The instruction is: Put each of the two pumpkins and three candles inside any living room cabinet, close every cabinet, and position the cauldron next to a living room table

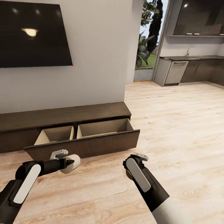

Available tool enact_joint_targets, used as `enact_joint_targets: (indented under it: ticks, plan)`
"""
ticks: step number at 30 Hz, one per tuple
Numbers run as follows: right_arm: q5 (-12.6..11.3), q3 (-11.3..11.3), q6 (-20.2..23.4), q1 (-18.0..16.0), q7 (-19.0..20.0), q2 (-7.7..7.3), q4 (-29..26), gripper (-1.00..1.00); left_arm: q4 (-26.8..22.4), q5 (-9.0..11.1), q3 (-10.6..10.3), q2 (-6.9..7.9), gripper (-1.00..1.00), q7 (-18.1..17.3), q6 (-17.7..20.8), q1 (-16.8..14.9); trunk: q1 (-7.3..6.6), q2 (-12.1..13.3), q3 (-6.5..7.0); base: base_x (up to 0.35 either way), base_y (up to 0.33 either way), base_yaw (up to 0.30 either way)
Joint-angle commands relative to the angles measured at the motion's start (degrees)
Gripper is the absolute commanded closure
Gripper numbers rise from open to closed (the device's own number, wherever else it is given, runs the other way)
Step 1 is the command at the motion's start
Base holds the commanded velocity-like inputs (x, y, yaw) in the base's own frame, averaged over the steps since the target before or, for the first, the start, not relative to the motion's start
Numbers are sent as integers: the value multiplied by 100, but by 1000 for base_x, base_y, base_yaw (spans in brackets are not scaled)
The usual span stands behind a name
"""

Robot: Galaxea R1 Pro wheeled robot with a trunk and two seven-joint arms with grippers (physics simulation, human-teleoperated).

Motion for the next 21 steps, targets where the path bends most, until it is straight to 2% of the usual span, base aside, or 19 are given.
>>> enact_joint_targets:
  ticks: [1, 5, 8, 11, 13, 14, 18, 21]
  plan:
    - [-33, 36, 54, -7, -46, 0, -39, 100, -20, 44, -8, 4, 100, 19, 18, -4, -1, -2, -6, 0, 0, 20]
    - [-45, 77, 70, -7, -36, 13, -77, 100, -36, 376, -35, 13, 100, 19, 18, -5, -1, -2, -6, 6, 2, 5]
    - [-47, 109, 65, -9, -29, 18, -76, 100, -42, 454, -40, 79, 100, 19, 17, -3, -1, -2, -6, 185, 96, 1]
    - [-48, 277, 53, -5, 3, 23, -76, 100, -44, 476, -38, 96, 100, 19, 17, -4, -1, -2, -6, 232, 106, 0]
    - [-48, 329, 50, -9, 88, 22, -70, 100, -54, 583, -43, 124, 100, 16, 17, -4, -1, -2, -6, 31, 27, 0]
    - [-48, 344, 49, -10, 125, 23, -67, 100, -60, 782, -97, 232, 100, 12, 17, -8, -1, -2, -6, -205, 9, 0]
    - [-48, 353, 49, -11, 173, 24, -38, 100, -58, 1424, -314, 373, 100, 17, 17, -11, -1, -2, -6, -198, 3, 0]
    - [-48, 354, 49, -9, 183, 18, -32, 100, -46, 1568, -344, 412, 100, 18, 17, -11, -66, 118, 48, -37, 0, 0]
